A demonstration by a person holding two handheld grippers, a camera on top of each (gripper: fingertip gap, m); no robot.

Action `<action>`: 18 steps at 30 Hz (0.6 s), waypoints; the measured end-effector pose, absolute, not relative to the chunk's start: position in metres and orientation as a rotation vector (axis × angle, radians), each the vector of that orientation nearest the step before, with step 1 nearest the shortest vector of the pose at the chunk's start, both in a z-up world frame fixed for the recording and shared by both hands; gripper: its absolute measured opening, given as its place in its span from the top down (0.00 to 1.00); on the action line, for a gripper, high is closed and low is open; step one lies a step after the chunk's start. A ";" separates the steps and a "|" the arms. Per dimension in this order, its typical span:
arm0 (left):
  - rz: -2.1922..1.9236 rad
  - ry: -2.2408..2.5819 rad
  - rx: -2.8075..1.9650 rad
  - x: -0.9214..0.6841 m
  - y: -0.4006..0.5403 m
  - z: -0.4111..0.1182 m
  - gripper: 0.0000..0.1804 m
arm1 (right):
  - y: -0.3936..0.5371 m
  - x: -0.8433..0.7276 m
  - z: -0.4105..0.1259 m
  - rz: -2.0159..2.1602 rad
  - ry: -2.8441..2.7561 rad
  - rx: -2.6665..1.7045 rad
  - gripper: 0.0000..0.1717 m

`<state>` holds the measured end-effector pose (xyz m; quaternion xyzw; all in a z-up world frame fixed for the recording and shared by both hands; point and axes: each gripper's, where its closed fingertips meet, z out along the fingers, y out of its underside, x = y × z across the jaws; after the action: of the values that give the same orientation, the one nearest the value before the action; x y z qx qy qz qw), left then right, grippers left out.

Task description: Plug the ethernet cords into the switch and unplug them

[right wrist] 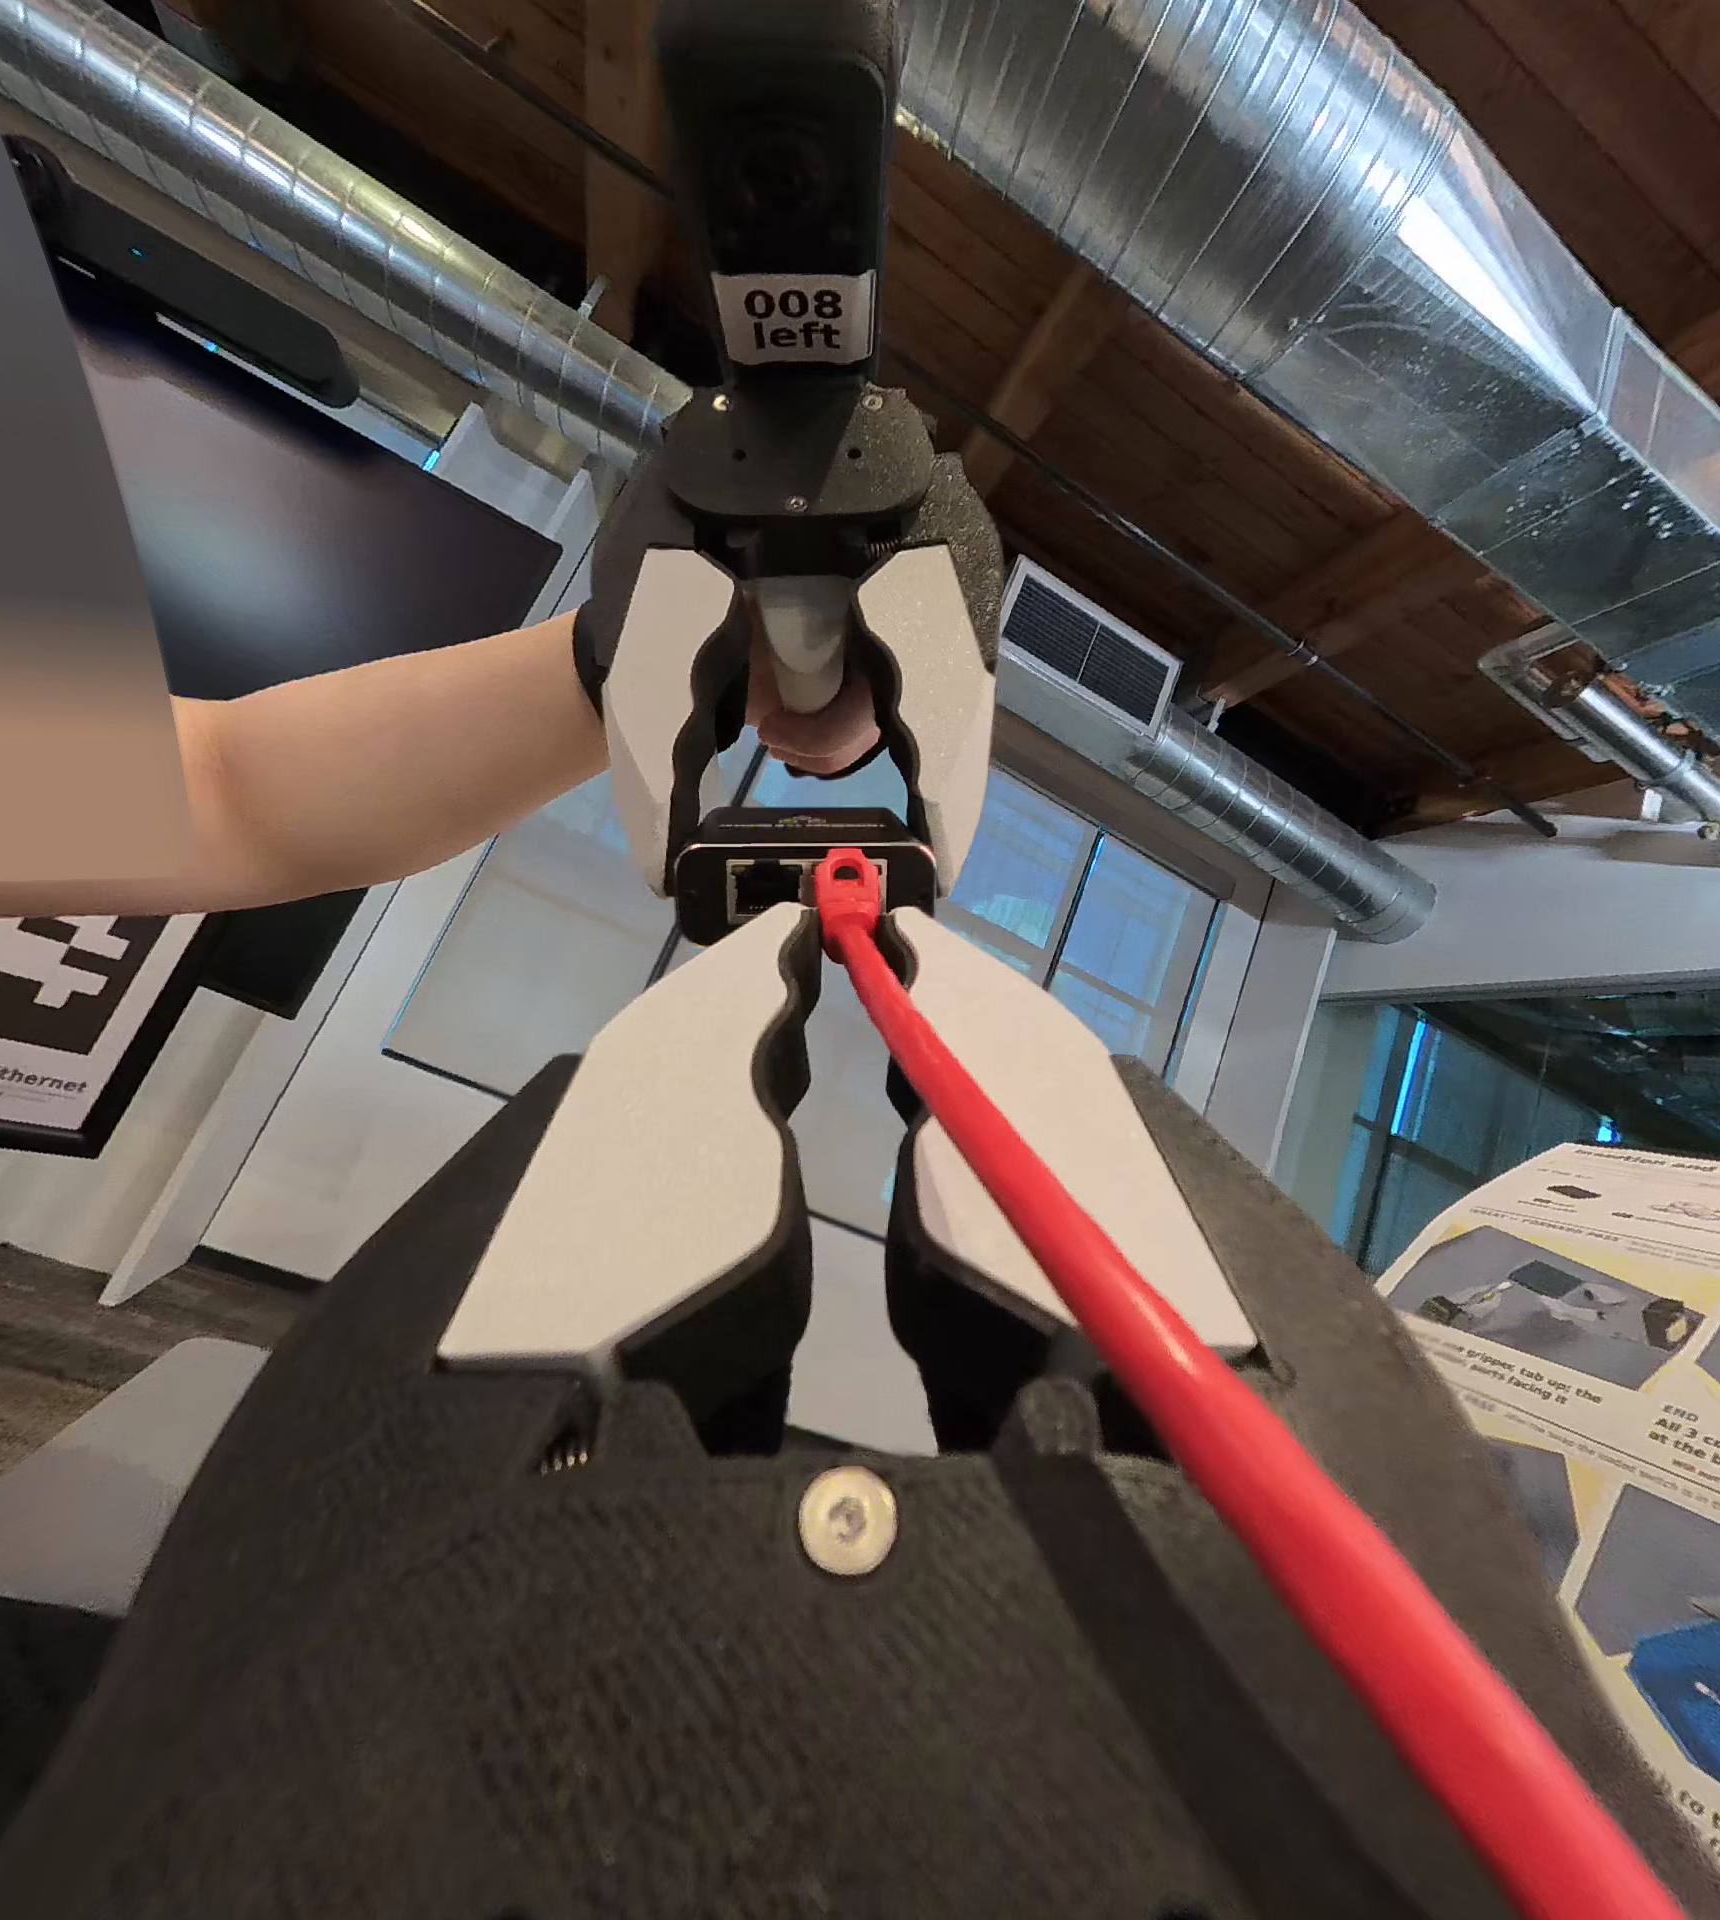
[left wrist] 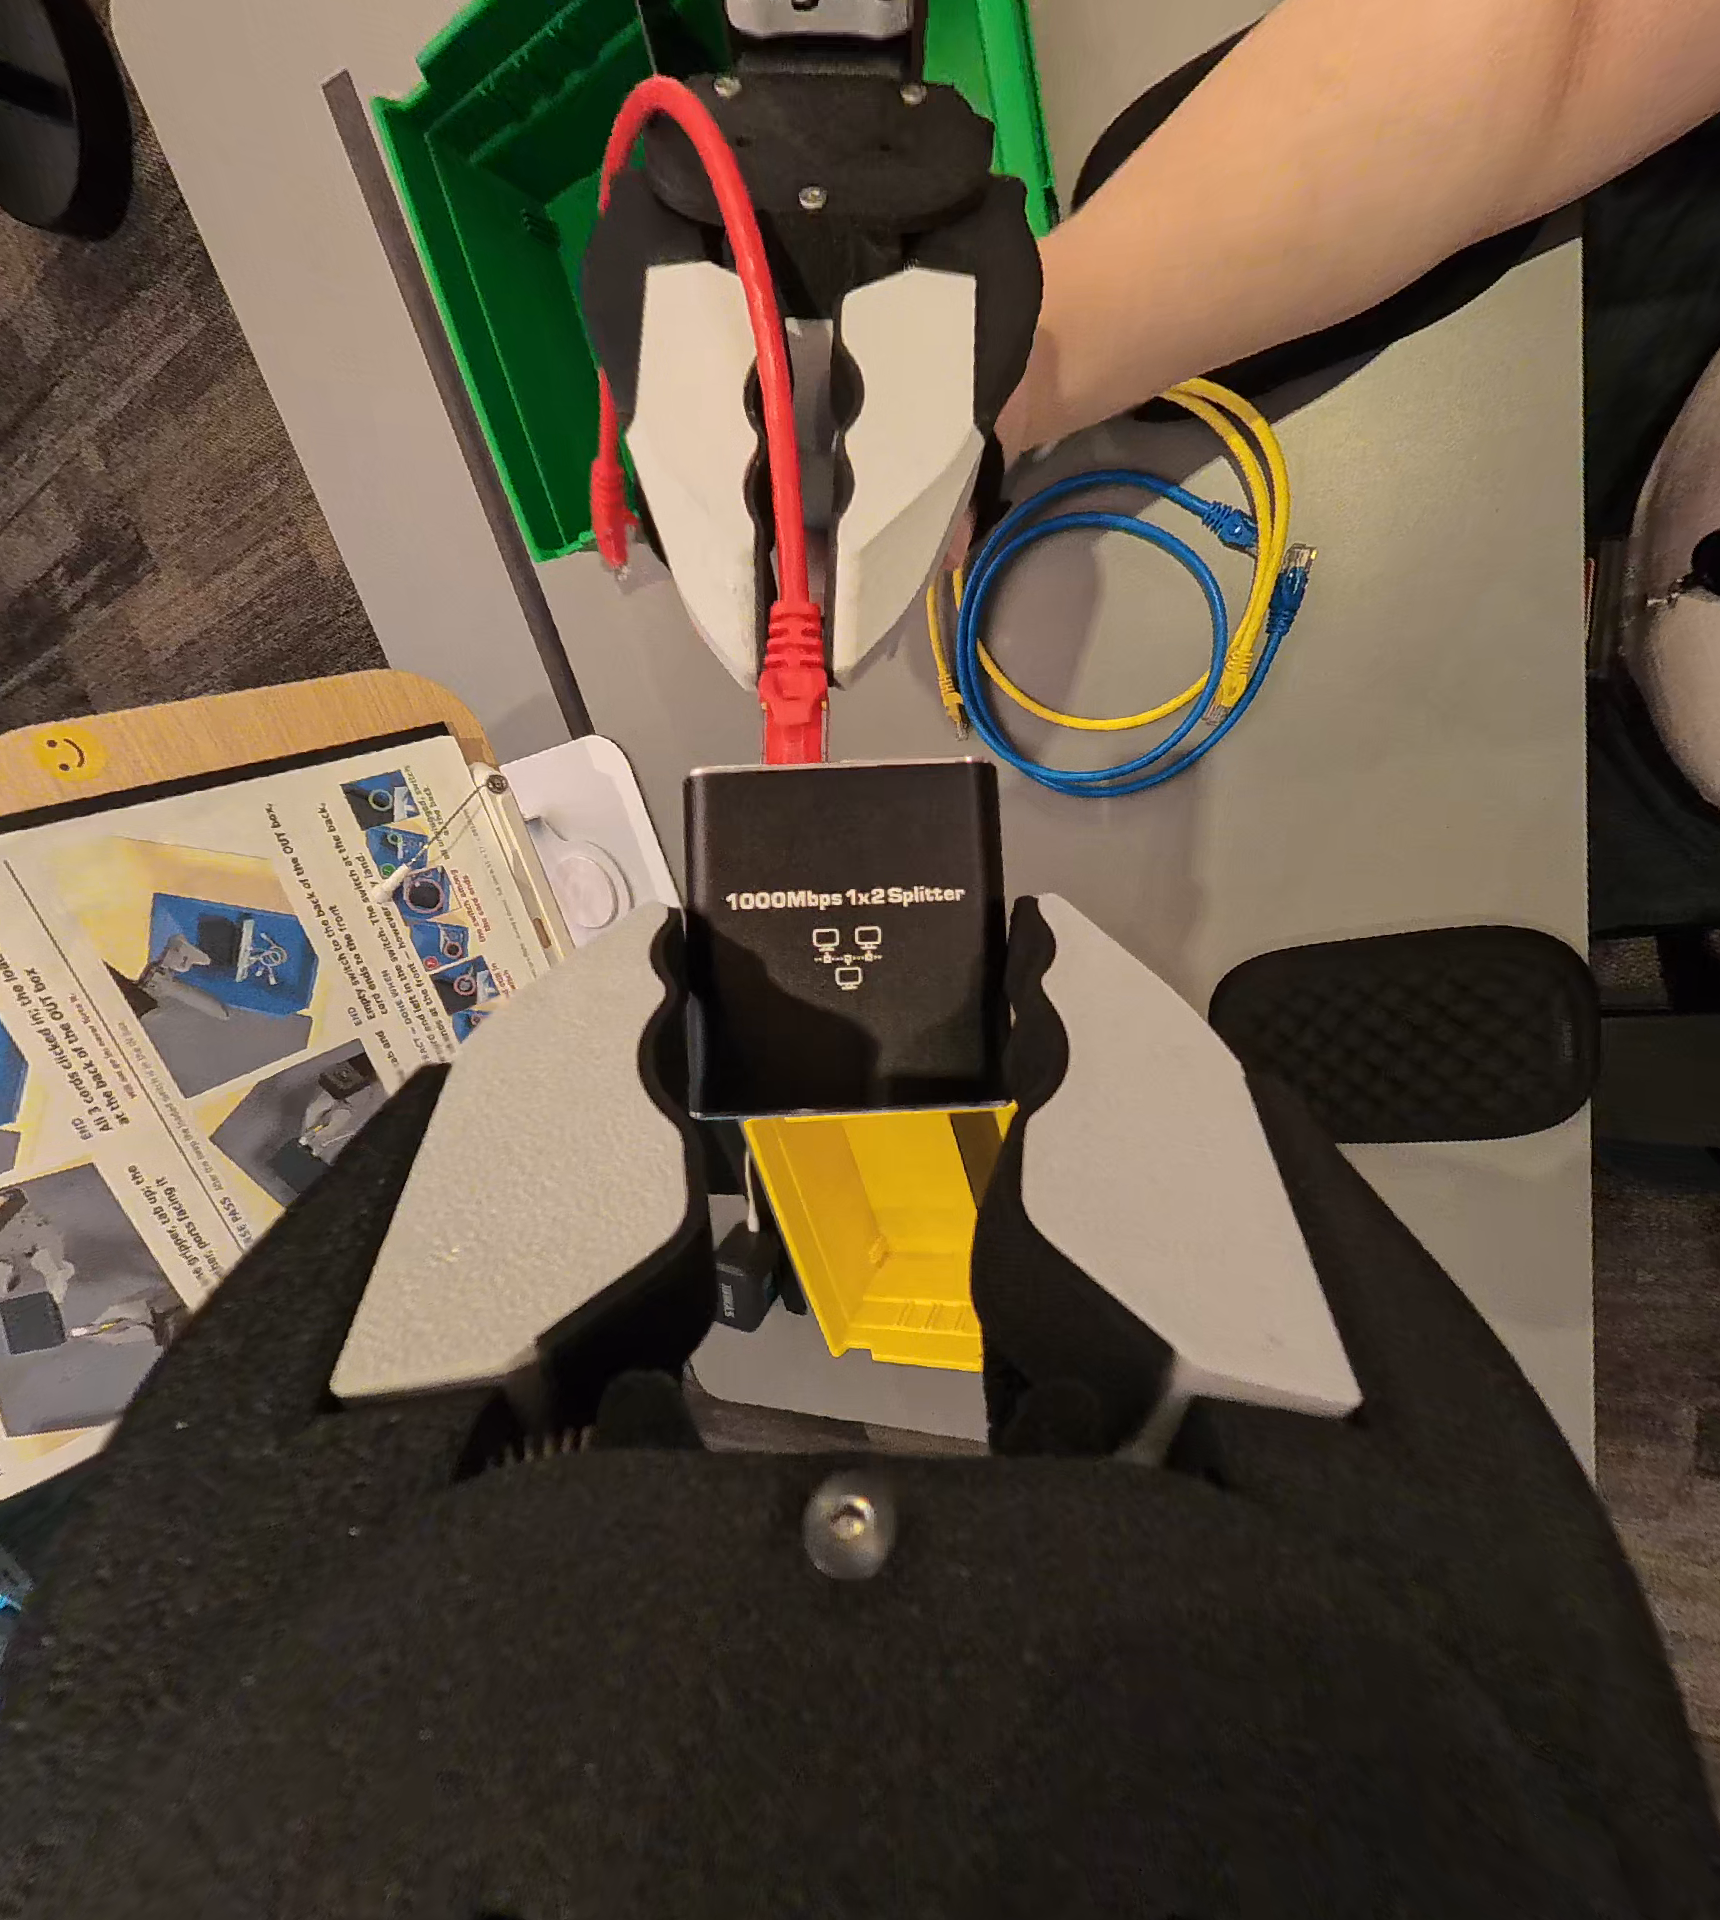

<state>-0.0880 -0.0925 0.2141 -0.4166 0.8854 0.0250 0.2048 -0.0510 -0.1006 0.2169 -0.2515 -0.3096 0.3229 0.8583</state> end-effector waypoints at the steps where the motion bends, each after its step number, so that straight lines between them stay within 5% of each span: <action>1: 0.062 2.465 -1.161 -0.087 -0.093 0.215 0.67 | -0.102 -0.050 0.218 0.675 -0.639 -0.515 0.94; 18: 0.137 2.459 -1.130 -0.084 -0.093 0.214 0.68 | -0.101 -0.050 0.216 0.682 -0.642 -0.535 0.94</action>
<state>-0.0839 -0.0928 0.2144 -0.4075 0.8864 0.0495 0.2141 -0.0502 -0.1012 0.2160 -0.2549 -0.3055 0.3249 0.8580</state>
